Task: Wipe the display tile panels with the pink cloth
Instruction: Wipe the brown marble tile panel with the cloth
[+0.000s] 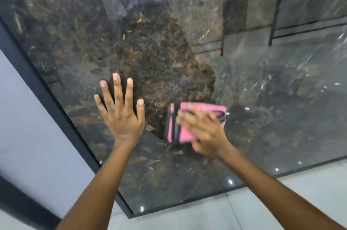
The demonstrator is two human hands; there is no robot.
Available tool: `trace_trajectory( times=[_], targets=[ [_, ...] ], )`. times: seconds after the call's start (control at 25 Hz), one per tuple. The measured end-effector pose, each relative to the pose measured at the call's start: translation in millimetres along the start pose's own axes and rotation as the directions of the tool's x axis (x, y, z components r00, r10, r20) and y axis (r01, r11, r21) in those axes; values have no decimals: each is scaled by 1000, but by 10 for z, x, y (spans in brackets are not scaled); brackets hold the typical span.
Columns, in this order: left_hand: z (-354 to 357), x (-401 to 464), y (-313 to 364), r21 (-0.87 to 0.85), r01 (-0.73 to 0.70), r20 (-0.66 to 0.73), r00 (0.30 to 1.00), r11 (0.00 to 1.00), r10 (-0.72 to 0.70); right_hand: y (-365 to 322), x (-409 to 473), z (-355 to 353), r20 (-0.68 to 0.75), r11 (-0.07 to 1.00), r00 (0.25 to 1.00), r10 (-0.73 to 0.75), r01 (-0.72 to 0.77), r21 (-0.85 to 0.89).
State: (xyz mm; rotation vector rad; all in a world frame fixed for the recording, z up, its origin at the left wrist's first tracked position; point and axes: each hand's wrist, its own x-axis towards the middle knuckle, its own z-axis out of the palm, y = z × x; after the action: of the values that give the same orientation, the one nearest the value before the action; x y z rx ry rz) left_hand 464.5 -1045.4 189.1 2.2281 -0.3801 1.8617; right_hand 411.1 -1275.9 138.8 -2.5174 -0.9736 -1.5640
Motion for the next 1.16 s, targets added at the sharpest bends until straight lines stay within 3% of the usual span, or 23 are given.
trace_trajectory(
  times=[0.04,0.08,0.16,0.24,0.32,0.36,0.4,0.48,0.56,0.64,0.68,0.72,0.76,0.8,0.84,0.88,0.92,0.96,1.04,1.08,1.12,1.16],
  targets=[
    [-9,-4,-7,-18,4,7,1000,1000,-4,-31,285,-38,-125,984,979,164,-153,91],
    [-13,-4,-22,-33,6,5,1000,999,-6,-66,442,2,-189,966,953,238,-213,145],
    [-15,-84,-31,-65,21,16,1000,998,-20,-196,282,286,-190,993,976,102,-88,79],
    [-6,-382,4,-71,36,57,998,997,-32,-400,-401,666,79,976,974,-214,216,-16],
    [-14,-964,57,-38,43,153,988,998,-37,-575,-992,796,471,882,765,-439,466,67],
    [-12,-1265,59,-10,25,190,981,1000,-22,-575,-1108,805,517,844,692,-503,523,121],
    [9,-1491,45,16,-5,212,977,1000,2,-513,-1068,784,480,825,682,-551,530,194],
    [94,-1689,-2,29,-25,204,979,999,19,-270,-667,607,268,857,820,-507,444,263],
    [174,-1635,6,43,-13,151,989,999,7,119,-286,356,-22,963,968,-249,250,102],
    [212,-1653,15,50,-7,114,994,999,1,300,-438,313,-154,994,982,107,-110,-8],
    [222,-1695,16,47,-18,97,995,999,13,225,-708,380,-171,965,953,251,-261,-38],
    [234,-1731,14,44,-26,83,996,999,22,62,-1094,523,-92,945,949,303,-311,-97],
    [246,-1753,1,37,-23,76,997,999,20,-133,-1520,682,63,966,970,236,-227,-127],
    [251,-1772,-20,28,-21,74,997,999,19,-276,-1856,744,280,992,959,47,-12,-126],
    [254,-1781,-36,31,-31,66,997,999,29,-319,-2023,743,419,981,899,-125,174,-81],
    [256,-1770,-40,47,-46,61,997,998,43,-275,-1991,747,440,951,866,-237,299,-76],
    [260,-1752,-42,58,-53,67,997,997,49,-225,-1790,751,385,933,880,-278,343,-110],
    [250,-1735,-49,51,-51,85,995,997,47,-204,-1518,741,289,951,929,-231,278,-134],
    [207,-1759,-62,15,-60,106,993,998,58,-277,-1085,787,102,994,995,15,-4,-108],
    [191,-1777,-59,8,-64,112,992,998,63,-383,-1055,864,106,992,993,49,-36,-117],
    [181,-1783,-48,6,-59,117,991,998,58,-520,-1167,970,191,989,982,-9,36,-141],
    [174,-1779,-43,4,-49,120,992,999,49,-661,-1430,1091,337,966,929,-154,213,-145]
  ],
)
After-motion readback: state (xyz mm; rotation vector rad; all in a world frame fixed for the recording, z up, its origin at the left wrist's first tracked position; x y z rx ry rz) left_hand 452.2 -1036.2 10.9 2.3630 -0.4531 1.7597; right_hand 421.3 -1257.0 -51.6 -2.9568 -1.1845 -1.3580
